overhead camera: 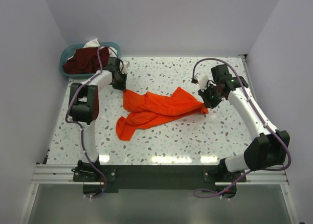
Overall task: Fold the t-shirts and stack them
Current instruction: Flatten the tshirt out
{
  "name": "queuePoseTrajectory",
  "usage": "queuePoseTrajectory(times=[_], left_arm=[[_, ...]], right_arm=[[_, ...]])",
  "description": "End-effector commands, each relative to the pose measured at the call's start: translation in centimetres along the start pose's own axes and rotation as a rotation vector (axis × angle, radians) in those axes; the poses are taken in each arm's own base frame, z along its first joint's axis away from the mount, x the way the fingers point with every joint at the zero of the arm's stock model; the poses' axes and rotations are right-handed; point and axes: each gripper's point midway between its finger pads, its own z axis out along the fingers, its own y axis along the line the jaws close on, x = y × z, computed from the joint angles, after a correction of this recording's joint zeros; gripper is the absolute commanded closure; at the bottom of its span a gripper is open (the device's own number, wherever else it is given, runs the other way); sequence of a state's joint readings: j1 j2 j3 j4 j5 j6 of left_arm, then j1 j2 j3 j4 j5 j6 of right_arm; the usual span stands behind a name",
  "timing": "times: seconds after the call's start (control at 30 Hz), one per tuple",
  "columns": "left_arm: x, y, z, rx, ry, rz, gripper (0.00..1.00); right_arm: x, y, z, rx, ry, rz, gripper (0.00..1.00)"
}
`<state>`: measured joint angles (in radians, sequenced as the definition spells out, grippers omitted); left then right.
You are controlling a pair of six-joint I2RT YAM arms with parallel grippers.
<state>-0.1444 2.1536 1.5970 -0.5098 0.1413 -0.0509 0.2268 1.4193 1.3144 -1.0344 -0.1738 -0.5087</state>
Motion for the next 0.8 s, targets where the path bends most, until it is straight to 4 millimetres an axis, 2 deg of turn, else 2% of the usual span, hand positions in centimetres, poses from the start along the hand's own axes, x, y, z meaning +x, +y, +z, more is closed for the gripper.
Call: queuePoseTrajectory(times=[0.0, 0.07, 0.1, 0.17, 0.23, 0.27, 0.33, 0.37, 0.43, 0.47, 0.53, 0.57, 0.63, 0.67, 0.7, 0.77], left_arm=[[3.0, -1.0, 2.1, 0.028, 0.112, 0.029, 0.89], [2.5, -1.1, 2.1, 0.036, 0.110, 0.053, 1.00], [2.1, -1.1, 2.0, 0.038, 0.103, 0.052, 1.00], [-0.8, -1.1, 0.8, 0.037, 0.033, 0.127, 1.00], [-5.3, -0.9, -2.3, 0.034, -0.099, 0.190, 1.00], [-7.8, -1.2, -4.7, 0.031, -0.181, 0.226, 1.00], [-11.5, -1.2, -8.3, 0.016, -0.307, 0.291, 1.00], [-14.0, -1.5, -11.6, 0.003, -0.412, 0.323, 1.00], [-16.4, -2.1, -15.1, -0.004, -0.521, 0.397, 1.00], [-18.1, -2.6, -18.1, -0.010, -0.613, 0.432, 1.00], [-19.8, -2.9, -21.2, -0.036, -0.706, 0.464, 1.00], [-21.1, -3.0, -23.7, -0.056, -0.785, 0.469, 1.00], [-22.8, -2.6, -26.8, -0.065, -0.880, 0.441, 1.00], [-23.8, -2.5, -29.0, -0.064, -0.946, 0.435, 1.00], [-24.4, -1.5, -30.5, -0.074, -0.983, 0.417, 1.00], [-26.2, -1.6, -34.5, -0.053, -1.098, 0.407, 1.00]], right_arm=[[-0.6, -2.2, -0.4, 0.082, -0.027, 0.039, 1.00], [-0.6, -3.2, -0.5, 0.107, -0.038, 0.066, 1.00], [-0.7, -3.7, -0.6, 0.126, -0.043, 0.079, 1.00], [-1.0, -5.0, -0.8, 0.158, -0.059, 0.091, 1.00], [-2.0, -6.6, -1.3, 0.206, -0.090, 0.095, 1.00], [-2.2, -7.4, -1.6, 0.228, -0.101, 0.106, 1.00], [-4.0, -9.4, -2.8, 0.298, -0.159, 0.104, 1.00], [-4.6, -10.2, -3.2, 0.327, -0.179, 0.105, 1.00], [-7.2, -12.4, -5.1, 0.422, -0.272, 0.097, 1.00], [-8.0, -13.0, -5.5, 0.443, -0.299, 0.091, 1.00], [-10.5, -14.8, -7.8, 0.520, -0.379, 0.081, 1.00], [-11.1, -15.7, -8.7, 0.562, -0.396, 0.087, 1.00], [-13.5, -17.6, -11.6, 0.650, -0.479, 0.083, 1.00], [-14.0, -18.5, -12.9, 0.696, -0.501, 0.090, 1.00], [-15.2, -19.3, -14.9, 0.739, -0.546, 0.089, 1.00], [-16.5, -20.7, -17.7, 0.818, -0.609, 0.099, 1.00]])
